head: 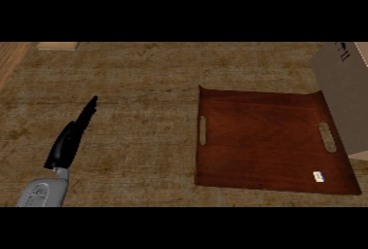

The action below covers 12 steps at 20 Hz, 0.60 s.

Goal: Pick the cupcake from the tray and place it in the cardboard box

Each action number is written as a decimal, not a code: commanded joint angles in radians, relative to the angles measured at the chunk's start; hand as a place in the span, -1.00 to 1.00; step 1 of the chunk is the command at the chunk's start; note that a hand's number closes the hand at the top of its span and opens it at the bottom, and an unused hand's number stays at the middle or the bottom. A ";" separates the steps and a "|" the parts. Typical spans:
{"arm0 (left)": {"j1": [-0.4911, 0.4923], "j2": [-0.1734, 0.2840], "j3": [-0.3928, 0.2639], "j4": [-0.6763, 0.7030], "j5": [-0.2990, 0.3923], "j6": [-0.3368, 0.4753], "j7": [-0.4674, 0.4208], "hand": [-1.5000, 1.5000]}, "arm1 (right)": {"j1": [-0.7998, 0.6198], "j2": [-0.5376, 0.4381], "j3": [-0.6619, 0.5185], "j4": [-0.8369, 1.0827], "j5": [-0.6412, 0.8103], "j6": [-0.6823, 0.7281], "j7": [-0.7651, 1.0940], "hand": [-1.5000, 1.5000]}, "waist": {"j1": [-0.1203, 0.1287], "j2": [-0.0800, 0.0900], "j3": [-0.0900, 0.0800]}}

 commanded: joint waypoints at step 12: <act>0.037 -0.045 -0.042 -0.057 -0.043 0.011 0.029 0.00 | -0.045 -0.273 -0.199 0.578 -0.023 -0.207 -0.209 1.00 | 0.014 0.004 0.001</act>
